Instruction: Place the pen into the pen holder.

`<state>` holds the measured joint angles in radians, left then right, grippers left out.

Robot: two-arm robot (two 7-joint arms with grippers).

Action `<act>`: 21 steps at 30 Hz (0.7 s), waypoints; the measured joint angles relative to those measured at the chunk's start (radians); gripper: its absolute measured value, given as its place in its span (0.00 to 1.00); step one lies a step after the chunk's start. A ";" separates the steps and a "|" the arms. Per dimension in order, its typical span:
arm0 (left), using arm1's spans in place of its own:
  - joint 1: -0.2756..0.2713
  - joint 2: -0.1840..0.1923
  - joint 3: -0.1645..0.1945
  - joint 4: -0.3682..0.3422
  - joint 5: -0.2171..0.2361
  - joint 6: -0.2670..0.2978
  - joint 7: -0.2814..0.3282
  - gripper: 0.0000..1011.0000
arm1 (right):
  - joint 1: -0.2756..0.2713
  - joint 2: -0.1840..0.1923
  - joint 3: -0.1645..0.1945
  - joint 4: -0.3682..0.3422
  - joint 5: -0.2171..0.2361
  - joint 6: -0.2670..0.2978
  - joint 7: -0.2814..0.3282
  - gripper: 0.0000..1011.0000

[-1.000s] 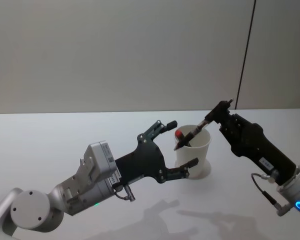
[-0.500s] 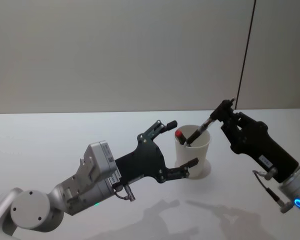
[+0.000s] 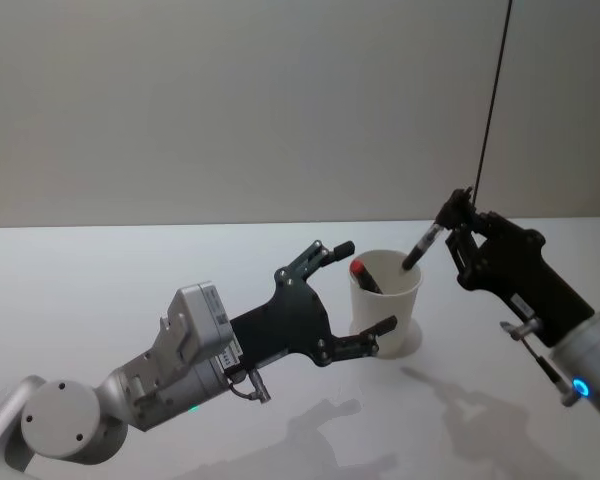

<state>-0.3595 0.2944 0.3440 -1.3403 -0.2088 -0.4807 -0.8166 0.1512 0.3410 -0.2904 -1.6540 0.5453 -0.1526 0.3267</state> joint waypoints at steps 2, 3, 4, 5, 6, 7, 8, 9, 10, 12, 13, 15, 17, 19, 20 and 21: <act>0.000 0.000 0.000 0.000 0.000 0.000 0.000 0.99 | 0.010 -0.007 -0.001 0.009 -0.026 0.000 -0.019 0.13; 0.000 0.000 0.000 0.000 0.000 0.000 0.000 0.99 | 0.020 -0.015 -0.003 0.020 -0.056 0.000 -0.039 0.13; 0.000 0.000 0.000 0.000 0.000 0.000 0.000 0.99 | 0.027 -0.020 -0.004 0.027 -0.068 0.000 -0.046 0.13; 0.000 0.000 0.000 0.000 0.000 0.000 0.000 0.99 | 0.032 -0.022 -0.004 0.032 -0.079 0.000 -0.053 0.13; 0.000 0.000 0.000 0.000 0.000 0.000 0.000 0.99 | 0.039 -0.028 -0.005 0.038 -0.090 0.000 -0.060 0.13; 0.000 0.000 0.000 0.000 0.000 0.000 0.000 0.99 | 0.051 -0.035 -0.007 0.054 -0.115 0.000 -0.073 0.13; 0.000 0.000 0.000 0.000 0.000 0.000 0.000 0.99 | 0.065 -0.043 -0.008 0.068 -0.134 0.000 -0.082 0.13; 0.000 0.000 0.000 0.000 0.000 0.000 0.000 0.99 | 0.071 -0.048 -0.008 0.077 -0.142 0.000 -0.086 0.13; 0.000 0.000 0.000 0.000 0.000 0.000 0.000 0.99 | 0.076 -0.052 -0.009 0.084 -0.153 0.000 -0.092 0.13; 0.000 0.000 0.000 0.000 0.000 0.000 0.000 0.99 | 0.088 -0.059 -0.011 0.098 -0.168 0.000 -0.097 0.13; 0.000 0.000 0.000 0.000 0.000 0.000 0.000 0.99 | 0.098 -0.066 -0.012 0.111 -0.182 0.001 -0.103 0.13; 0.000 0.000 0.000 0.000 0.000 0.000 0.000 0.99 | 0.109 -0.074 -0.014 0.127 -0.196 0.003 -0.107 0.13; 0.000 0.000 0.000 0.000 0.000 0.000 0.000 0.99 | 0.123 -0.083 -0.015 0.145 -0.210 0.007 -0.110 0.13; 0.000 0.000 0.000 0.000 0.000 0.000 0.000 0.99 | 0.137 -0.092 -0.017 0.164 -0.222 0.010 -0.111 0.13; 0.000 0.000 0.000 0.000 0.000 0.000 0.000 0.99 | 0.141 -0.095 -0.018 0.170 -0.226 0.012 -0.111 0.13; 0.000 0.000 0.000 0.000 0.000 0.000 0.000 0.99 | 0.146 -0.098 -0.019 0.176 -0.229 0.013 -0.110 0.13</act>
<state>-0.3595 0.2944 0.3440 -1.3403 -0.2088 -0.4807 -0.8166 0.2967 0.2434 -0.3089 -1.4782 0.3166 -0.1394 0.2164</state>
